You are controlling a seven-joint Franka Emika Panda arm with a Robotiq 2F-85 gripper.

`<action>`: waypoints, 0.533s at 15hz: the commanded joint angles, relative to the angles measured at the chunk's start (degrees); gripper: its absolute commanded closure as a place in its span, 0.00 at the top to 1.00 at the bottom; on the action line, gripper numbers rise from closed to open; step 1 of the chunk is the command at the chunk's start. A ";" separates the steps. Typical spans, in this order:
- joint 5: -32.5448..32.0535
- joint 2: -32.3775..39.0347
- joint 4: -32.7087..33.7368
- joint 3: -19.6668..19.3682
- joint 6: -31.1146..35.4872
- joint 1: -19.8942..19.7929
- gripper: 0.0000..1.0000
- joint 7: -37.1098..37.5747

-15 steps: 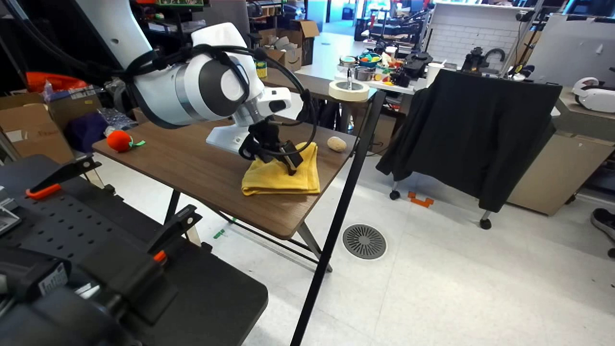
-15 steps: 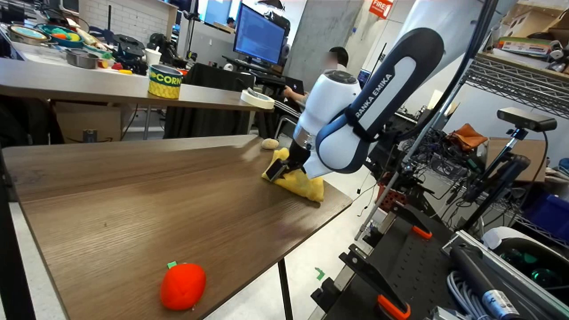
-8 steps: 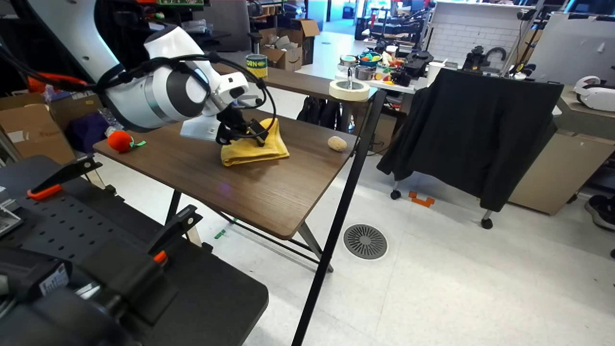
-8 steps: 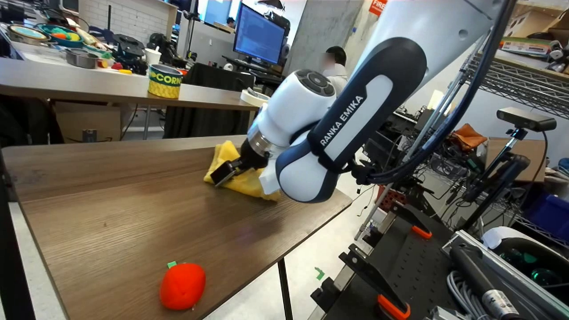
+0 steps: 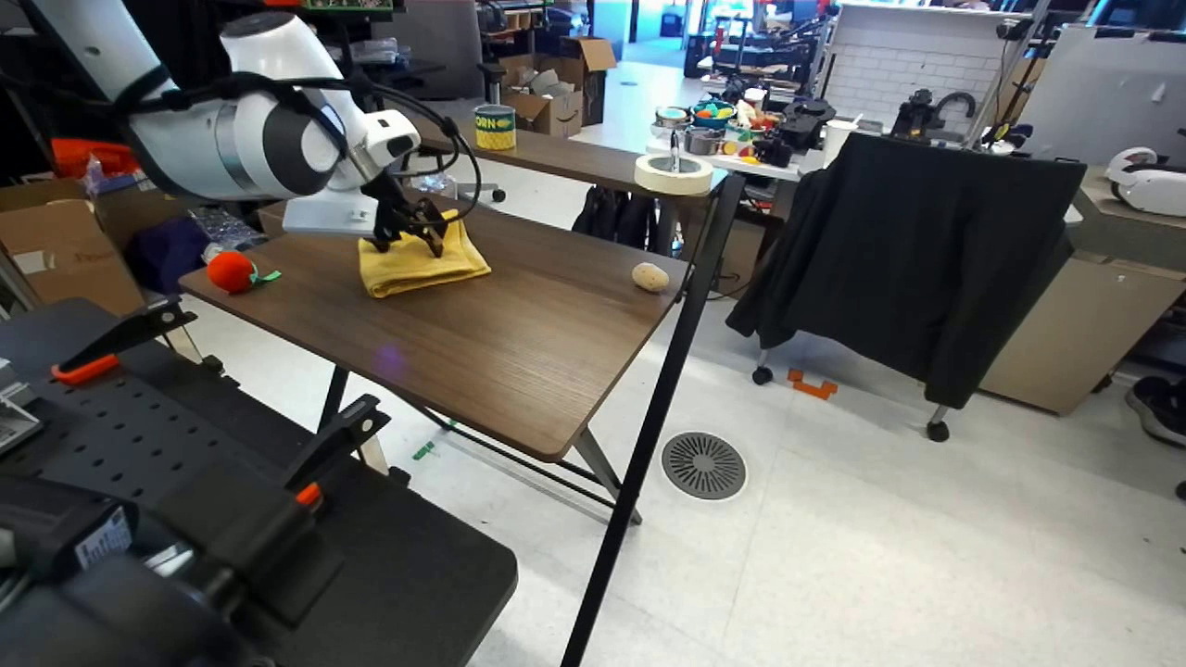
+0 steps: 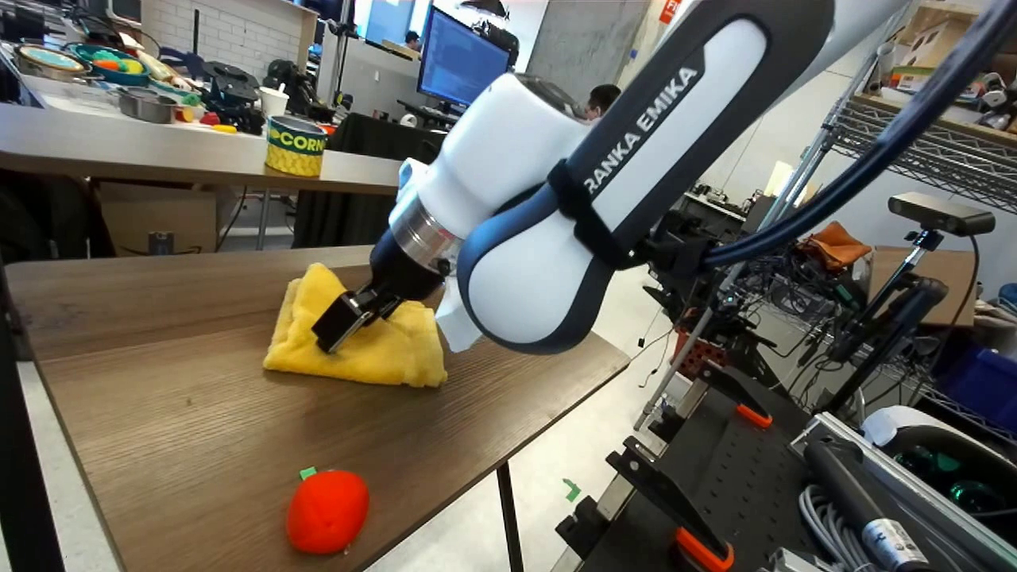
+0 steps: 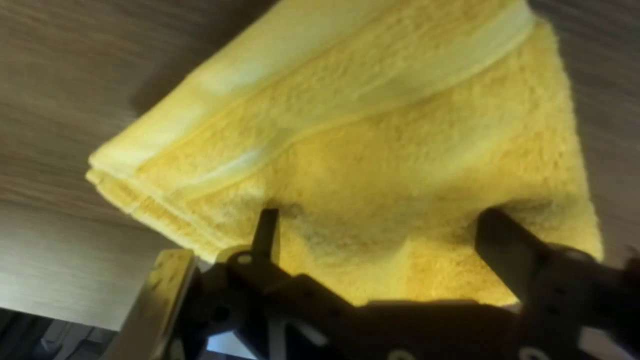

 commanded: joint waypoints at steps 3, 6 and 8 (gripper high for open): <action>-6.92 -13.61 -12.17 7.93 0.41 -4.42 1.00 -9.10; -9.83 -16.37 -14.03 14.34 -1.09 -7.74 1.00 -12.46; -10.94 -16.62 -14.34 19.19 -3.44 -10.20 1.00 -14.48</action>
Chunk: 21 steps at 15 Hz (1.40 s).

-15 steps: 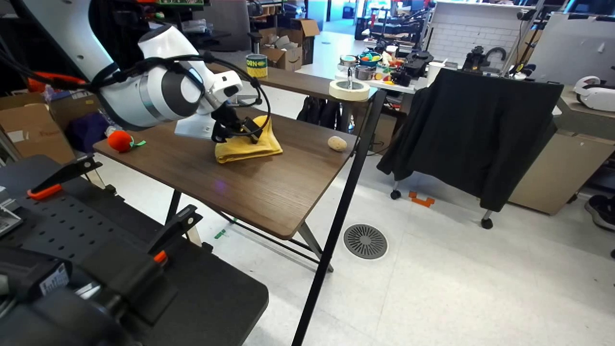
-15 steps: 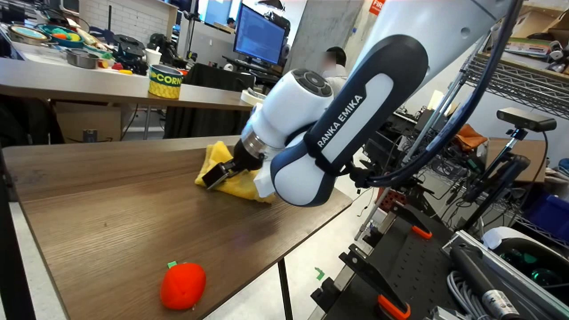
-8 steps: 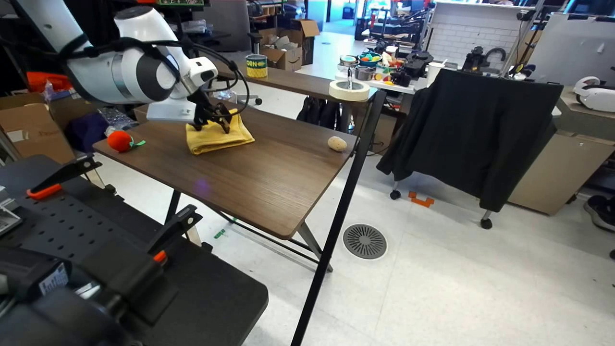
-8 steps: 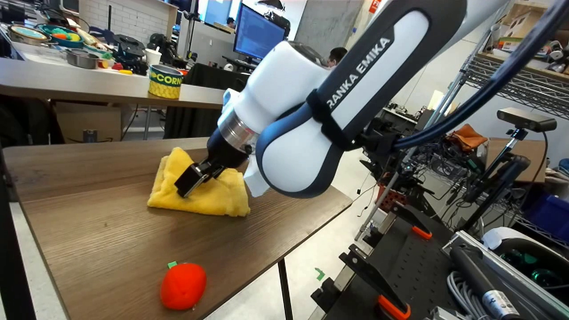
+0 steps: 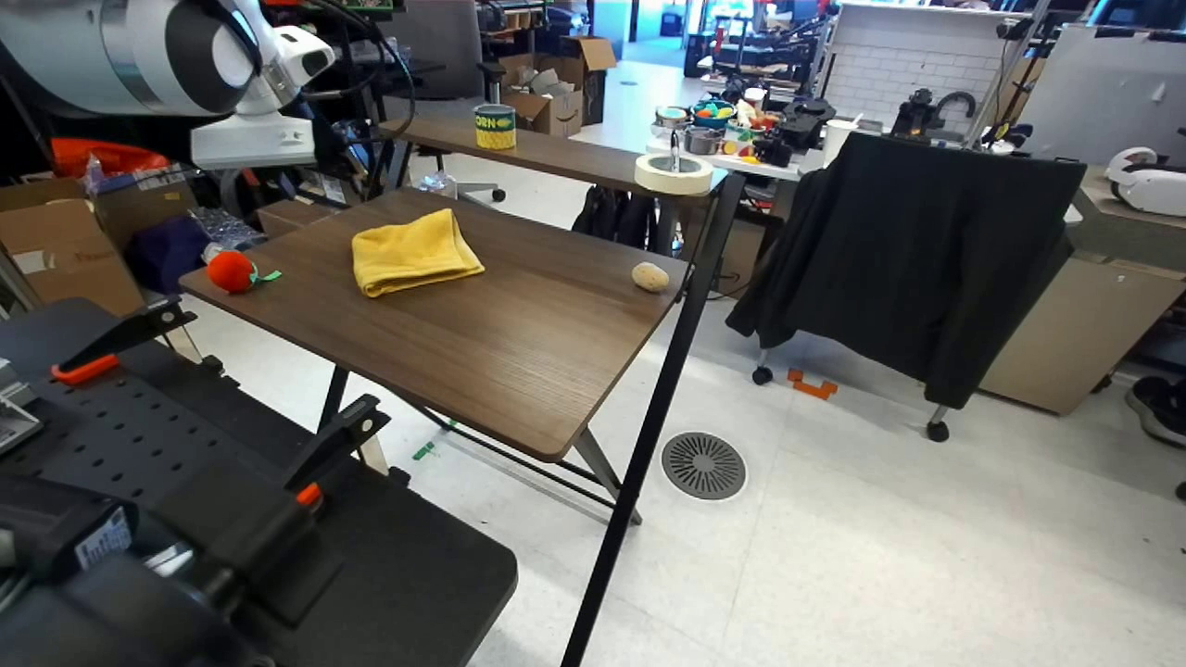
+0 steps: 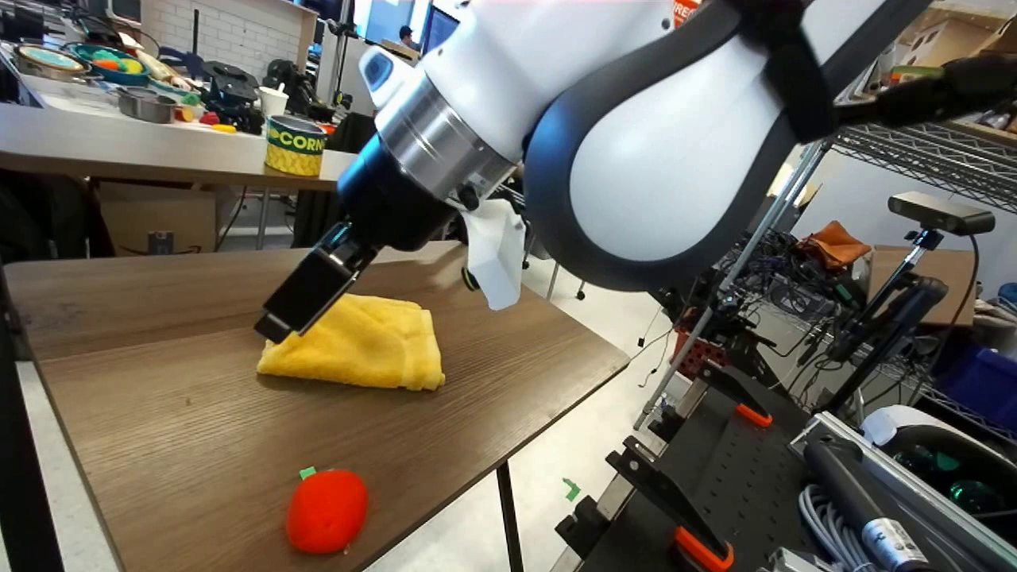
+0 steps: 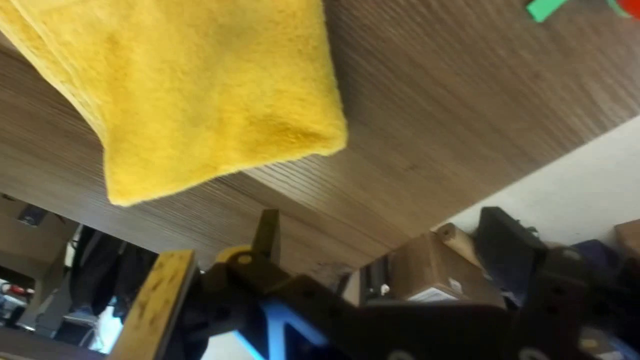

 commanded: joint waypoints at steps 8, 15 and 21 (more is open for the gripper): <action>-0.84 2.18 3.33 12.51 -20.66 -3.95 1.00 -7.88; -1.10 4.97 7.84 9.68 -35.88 -0.79 1.00 -7.54; -1.11 5.72 8.57 9.97 -36.61 -1.10 0.40 -8.46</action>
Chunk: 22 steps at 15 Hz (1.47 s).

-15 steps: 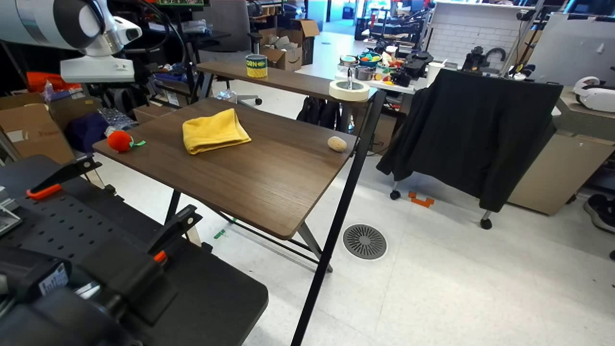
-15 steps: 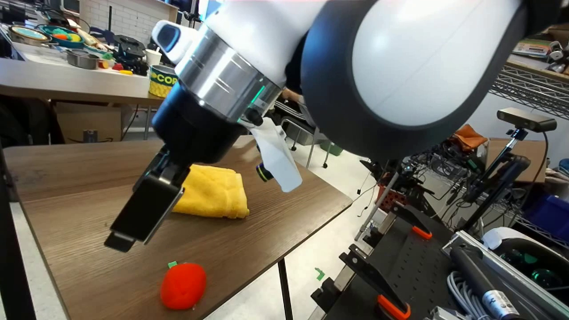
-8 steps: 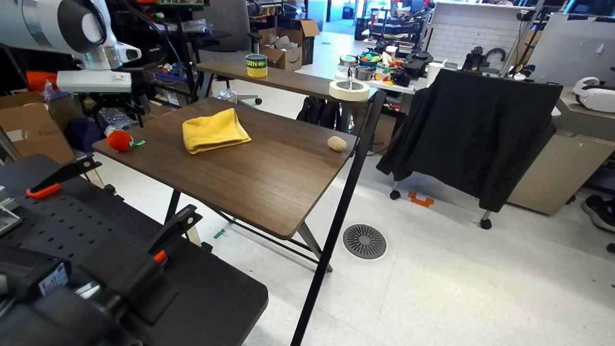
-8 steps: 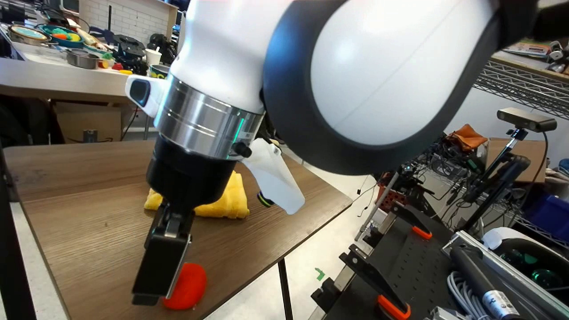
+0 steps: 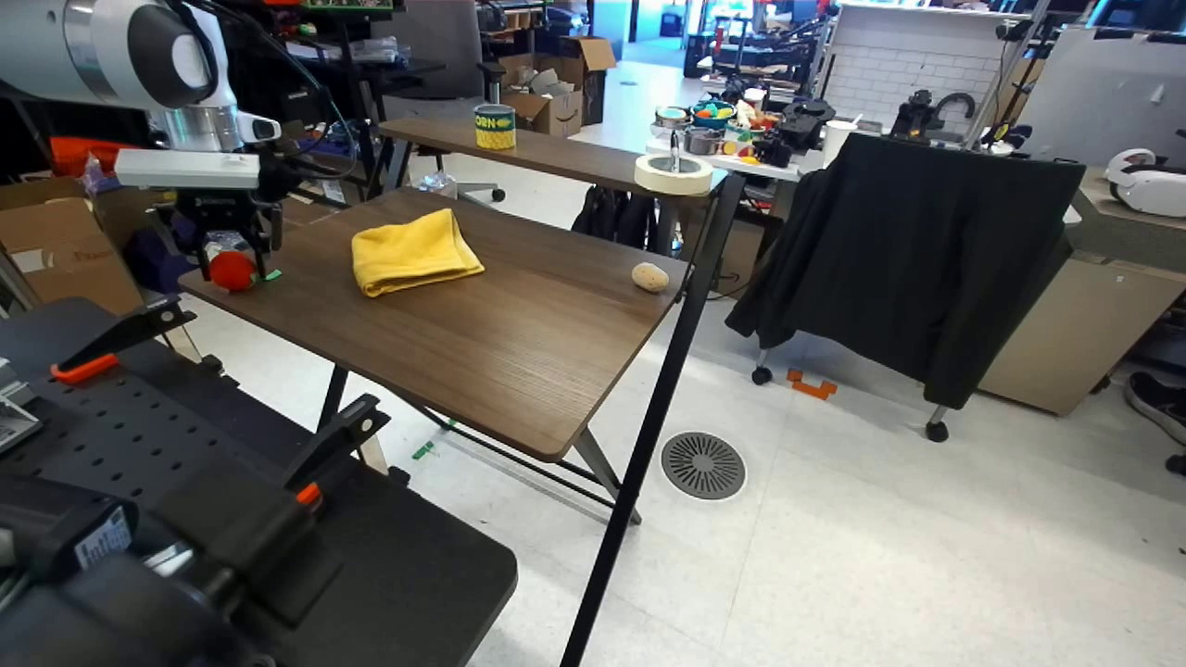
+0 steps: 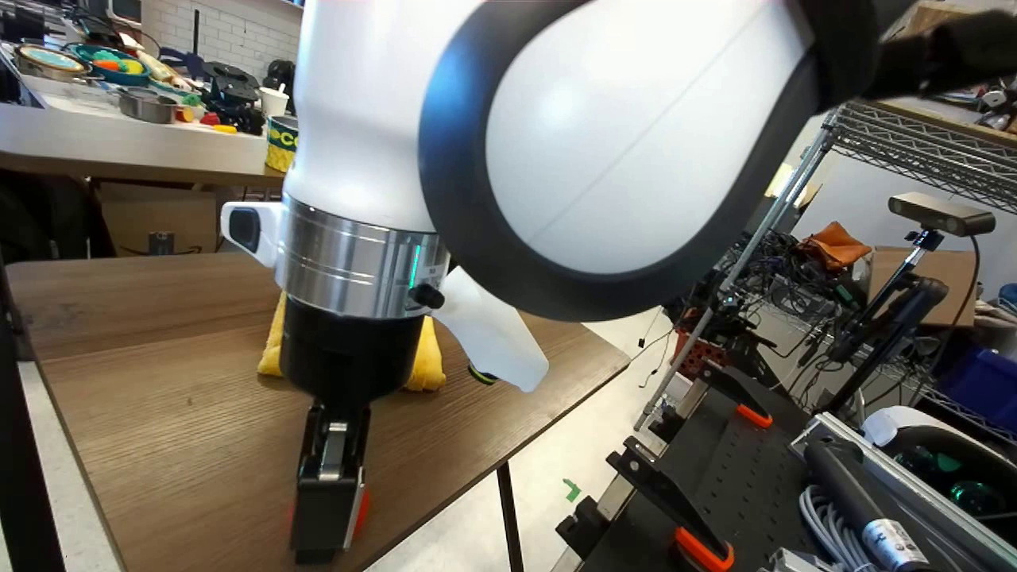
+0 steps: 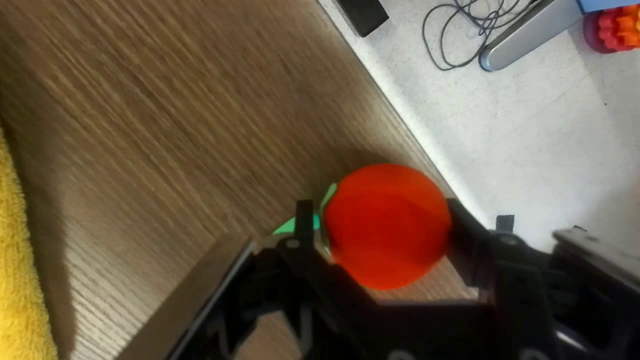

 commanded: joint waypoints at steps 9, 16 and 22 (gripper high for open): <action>2.77 -1.97 2.30 -3.66 11.44 -6.11 0.08 1.38; 3.88 -3.07 0.89 -15.22 20.57 -14.03 0.08 5.99; 6.36 1.61 3.11 -28.82 24.41 -9.96 0.08 19.23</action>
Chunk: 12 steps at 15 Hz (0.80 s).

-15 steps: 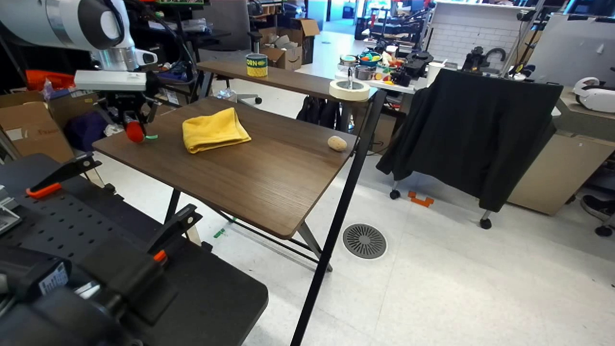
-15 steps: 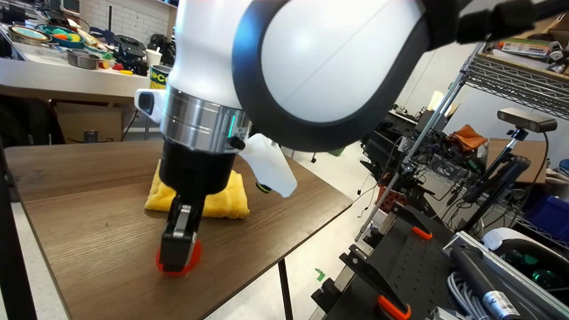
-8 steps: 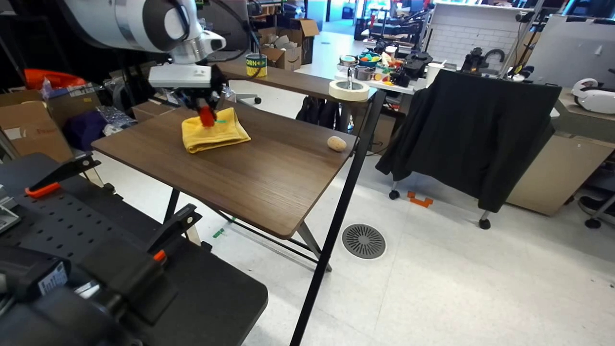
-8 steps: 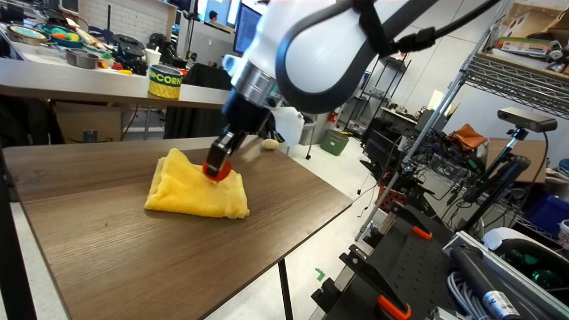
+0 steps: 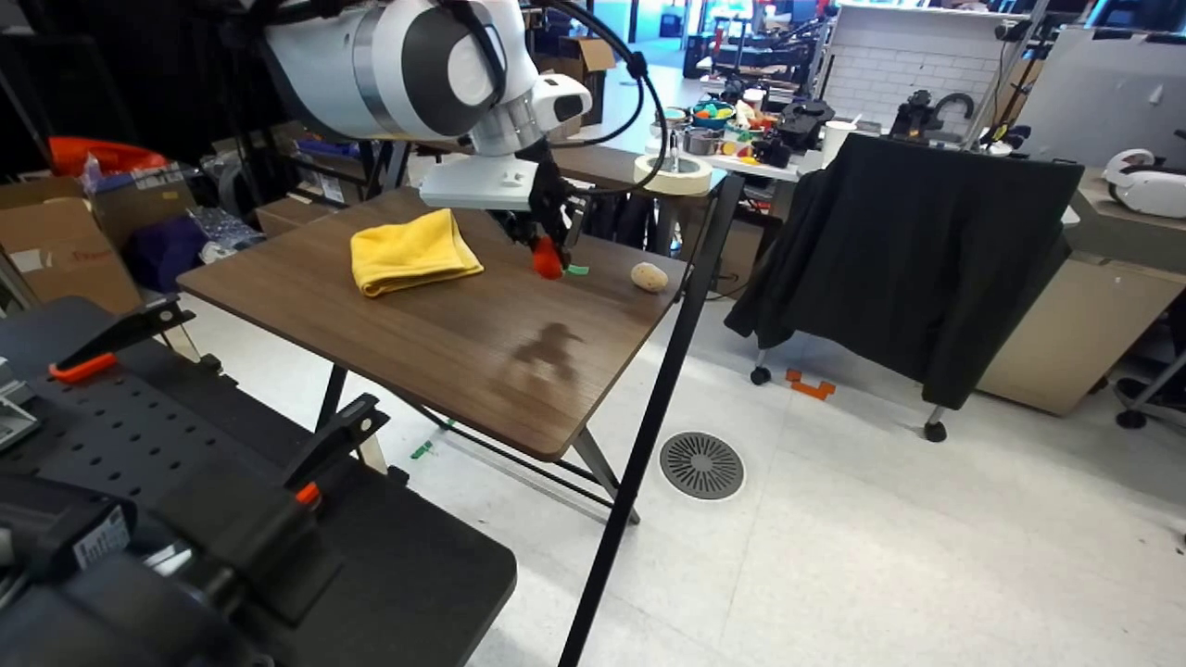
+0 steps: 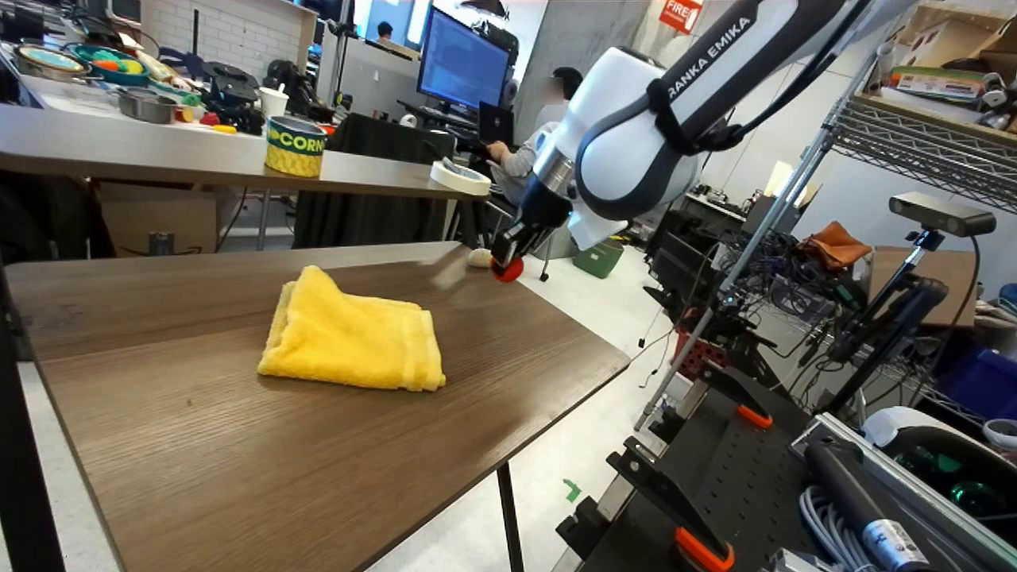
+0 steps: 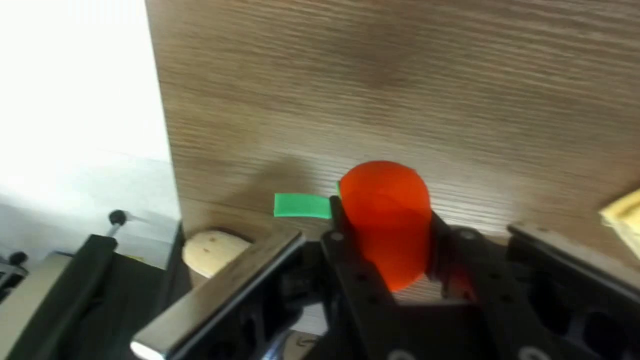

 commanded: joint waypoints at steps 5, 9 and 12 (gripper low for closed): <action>7.75 8.75 2.45 -16.39 -0.42 14.18 0.08 21.98; 10.81 11.52 3.28 -18.24 -1.60 17.76 0.57 27.34; 11.03 9.31 0.98 -20.35 0.33 21.05 0.71 29.39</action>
